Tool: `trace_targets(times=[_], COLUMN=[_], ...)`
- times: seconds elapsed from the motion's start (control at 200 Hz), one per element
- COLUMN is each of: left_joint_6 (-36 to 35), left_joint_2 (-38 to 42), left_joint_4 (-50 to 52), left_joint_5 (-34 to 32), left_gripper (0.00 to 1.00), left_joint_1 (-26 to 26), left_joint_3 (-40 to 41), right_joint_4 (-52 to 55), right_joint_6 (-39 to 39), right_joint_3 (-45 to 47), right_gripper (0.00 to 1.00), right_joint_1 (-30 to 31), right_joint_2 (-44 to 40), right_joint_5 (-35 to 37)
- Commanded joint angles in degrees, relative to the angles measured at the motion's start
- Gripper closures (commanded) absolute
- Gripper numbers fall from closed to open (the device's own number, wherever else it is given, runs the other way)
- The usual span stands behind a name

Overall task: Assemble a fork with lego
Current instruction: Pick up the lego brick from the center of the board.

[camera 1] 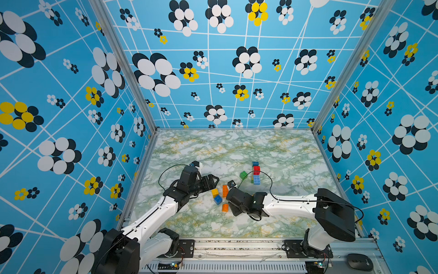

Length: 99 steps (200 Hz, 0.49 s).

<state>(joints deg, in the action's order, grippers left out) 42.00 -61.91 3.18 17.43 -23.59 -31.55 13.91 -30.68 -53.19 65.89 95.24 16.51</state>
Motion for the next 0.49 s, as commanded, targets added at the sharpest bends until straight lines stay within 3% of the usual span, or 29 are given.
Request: trace_targets(times=[0.0, 0.49], left_joint_6=[-1.2, -1.5], left_joint_2=[-0.3, -0.2], left_joint_4=[-0.5, -0.3], left_joint_5=[0.9, 1.2], left_gripper=[0.19, 0.21], left_joint_1=[0.6, 0.5], left_joint_3=[-0.6, -0.6], right_joint_4=[-0.2, -0.3], right_joint_6=[-0.9, -1.9], right_joint_3=[-1.6, -2.9], right_gripper=[0.5, 0.58], right_joint_1=[-0.5, -1.1], right_joint_2=[1.2, 3.5], right_joint_5=[2.2, 1.7])
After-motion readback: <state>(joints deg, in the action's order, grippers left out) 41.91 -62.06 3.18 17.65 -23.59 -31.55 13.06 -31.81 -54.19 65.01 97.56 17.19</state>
